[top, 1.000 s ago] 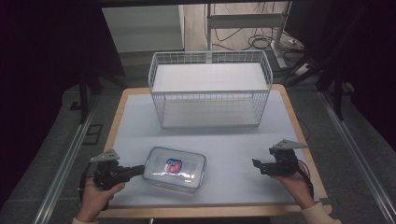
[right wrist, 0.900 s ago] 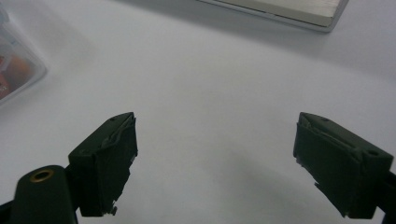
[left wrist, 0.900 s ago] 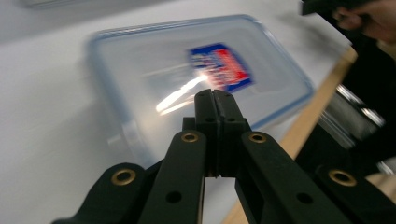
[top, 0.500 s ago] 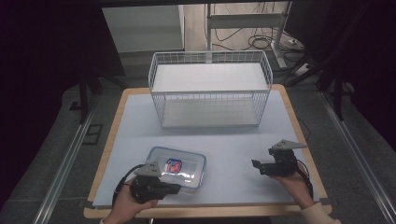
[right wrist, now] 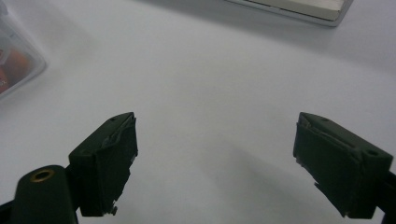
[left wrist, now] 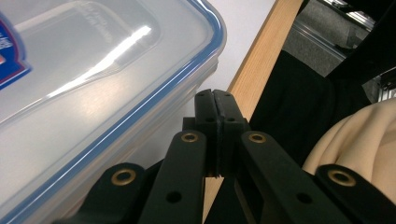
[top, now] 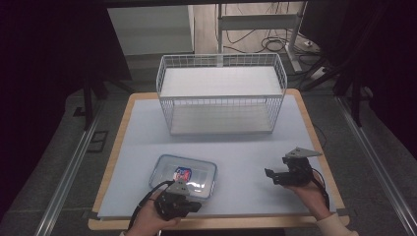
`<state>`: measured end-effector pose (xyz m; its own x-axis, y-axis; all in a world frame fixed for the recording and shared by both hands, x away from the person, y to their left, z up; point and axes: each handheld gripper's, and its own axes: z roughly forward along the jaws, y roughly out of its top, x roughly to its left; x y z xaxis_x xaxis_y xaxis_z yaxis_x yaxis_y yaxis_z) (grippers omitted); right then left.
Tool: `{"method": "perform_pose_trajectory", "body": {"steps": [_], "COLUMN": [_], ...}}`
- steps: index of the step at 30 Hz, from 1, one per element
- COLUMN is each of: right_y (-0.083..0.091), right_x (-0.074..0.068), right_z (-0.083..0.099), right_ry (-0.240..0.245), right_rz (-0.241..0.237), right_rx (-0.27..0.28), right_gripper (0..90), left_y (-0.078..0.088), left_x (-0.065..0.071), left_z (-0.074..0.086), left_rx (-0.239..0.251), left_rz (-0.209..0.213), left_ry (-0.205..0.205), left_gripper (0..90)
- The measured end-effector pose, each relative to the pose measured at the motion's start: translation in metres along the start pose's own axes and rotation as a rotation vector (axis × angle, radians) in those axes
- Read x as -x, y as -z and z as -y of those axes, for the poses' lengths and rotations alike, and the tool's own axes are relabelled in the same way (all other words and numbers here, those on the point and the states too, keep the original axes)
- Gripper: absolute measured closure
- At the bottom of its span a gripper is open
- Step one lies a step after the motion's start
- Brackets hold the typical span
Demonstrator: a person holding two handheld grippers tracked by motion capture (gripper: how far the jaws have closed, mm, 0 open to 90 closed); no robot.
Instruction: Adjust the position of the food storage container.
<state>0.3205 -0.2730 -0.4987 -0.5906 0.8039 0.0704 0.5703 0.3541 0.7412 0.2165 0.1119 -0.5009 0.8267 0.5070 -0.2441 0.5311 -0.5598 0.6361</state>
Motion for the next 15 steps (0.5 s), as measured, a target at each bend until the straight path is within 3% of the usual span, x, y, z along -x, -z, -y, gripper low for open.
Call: {"method": "perform_pose_trajectory", "body": {"steps": [6, 15], "right_y": [0.000, -0.003], "right_x": [0.000, -0.001], "right_z": [0.000, 0.001], "right_ry": [0.003, 0.011], "right_rz": [-0.002, -0.006], "right_rx": [-0.001, -0.017], "right_gripper": [13.7, 13.7], "left_y": [-0.008, -0.024], "left_x": [0.000, -0.006], "left_z": [-0.006, -0.026], "left_rx": [-0.001, 0.025], "left_rz": [-0.013, -0.047], "left_ry": [0.004, 0.044], "left_gripper": [90.0, 90.0]}}
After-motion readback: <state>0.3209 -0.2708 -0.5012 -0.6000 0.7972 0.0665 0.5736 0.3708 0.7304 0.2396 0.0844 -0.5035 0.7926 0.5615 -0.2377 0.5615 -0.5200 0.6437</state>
